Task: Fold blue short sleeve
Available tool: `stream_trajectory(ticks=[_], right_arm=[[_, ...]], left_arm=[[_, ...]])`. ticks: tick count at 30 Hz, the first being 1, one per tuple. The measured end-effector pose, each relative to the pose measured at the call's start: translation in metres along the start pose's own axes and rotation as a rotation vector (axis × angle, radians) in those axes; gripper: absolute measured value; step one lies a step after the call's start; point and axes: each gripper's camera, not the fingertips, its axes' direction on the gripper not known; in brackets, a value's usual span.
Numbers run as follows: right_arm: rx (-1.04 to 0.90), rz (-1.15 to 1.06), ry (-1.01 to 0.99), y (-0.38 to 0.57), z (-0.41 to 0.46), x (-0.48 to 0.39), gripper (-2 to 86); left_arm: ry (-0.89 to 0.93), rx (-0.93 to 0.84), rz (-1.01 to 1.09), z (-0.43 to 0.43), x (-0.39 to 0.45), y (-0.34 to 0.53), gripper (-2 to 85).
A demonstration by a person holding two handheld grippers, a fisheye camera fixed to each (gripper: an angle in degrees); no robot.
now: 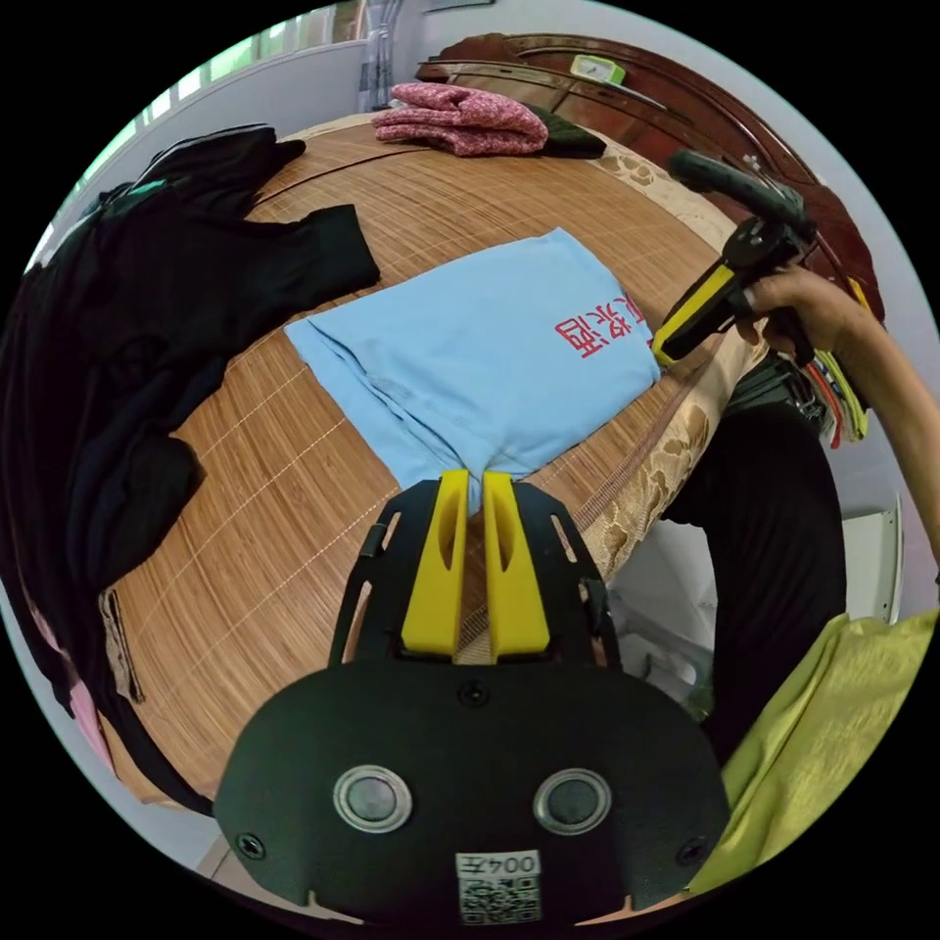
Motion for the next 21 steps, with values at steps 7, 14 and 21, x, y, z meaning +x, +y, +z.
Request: stream_trajectory(ticks=[7,14,21], right_arm=[[0.008,-0.081,0.110,0.009,-0.007,-0.037,-0.9],[0.012,-0.114,0.291,0.022,-0.010,-0.078,-0.8],[0.047,-0.076,0.235,0.046,-0.018,-0.086,-0.5]], left_arm=[[0.116,0.056,-0.109,0.000,-0.025,0.029,2.0],[0.024,0.172,-0.116,-0.034,-0.024,0.051,1.7],[-0.094,0.076,0.004,0.010,0.004,-0.017,8.3]])
